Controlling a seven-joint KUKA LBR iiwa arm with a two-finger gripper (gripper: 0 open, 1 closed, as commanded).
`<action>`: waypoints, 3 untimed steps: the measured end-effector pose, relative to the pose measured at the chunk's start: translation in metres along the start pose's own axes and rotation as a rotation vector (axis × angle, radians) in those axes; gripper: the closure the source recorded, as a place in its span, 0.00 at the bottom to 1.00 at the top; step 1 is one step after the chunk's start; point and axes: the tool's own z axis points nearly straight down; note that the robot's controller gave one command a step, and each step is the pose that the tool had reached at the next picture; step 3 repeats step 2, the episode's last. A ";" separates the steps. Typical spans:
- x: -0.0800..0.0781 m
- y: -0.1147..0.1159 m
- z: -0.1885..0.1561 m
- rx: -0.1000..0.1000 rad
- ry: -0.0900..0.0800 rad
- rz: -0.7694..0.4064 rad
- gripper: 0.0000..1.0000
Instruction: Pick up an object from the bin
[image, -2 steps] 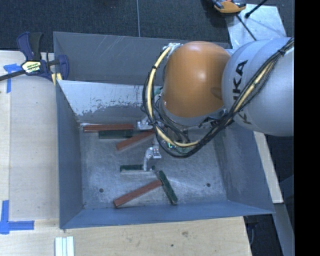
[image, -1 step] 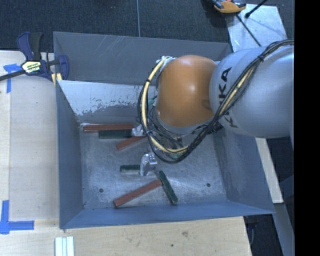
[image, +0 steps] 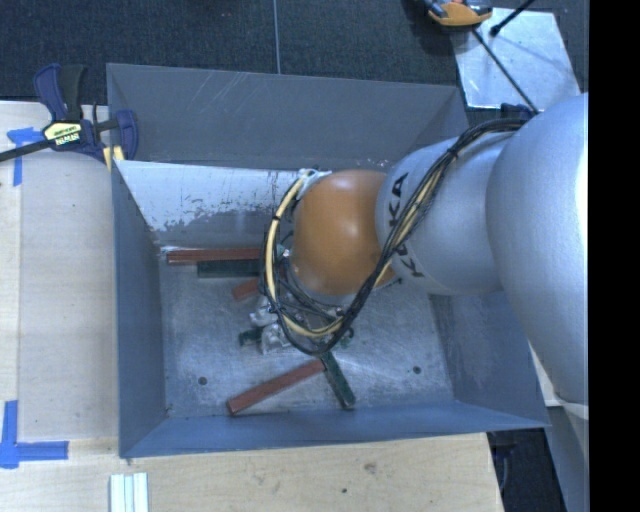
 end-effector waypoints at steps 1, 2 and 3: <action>0.000 0.000 0.000 0.000 0.000 0.000 1.00; -0.016 0.016 -0.141 0.001 0.023 -0.002 1.00; -0.016 0.016 -0.141 0.001 0.023 -0.002 1.00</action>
Offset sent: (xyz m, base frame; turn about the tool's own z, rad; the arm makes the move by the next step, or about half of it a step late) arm 0.0068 0.0187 0.1408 -0.0028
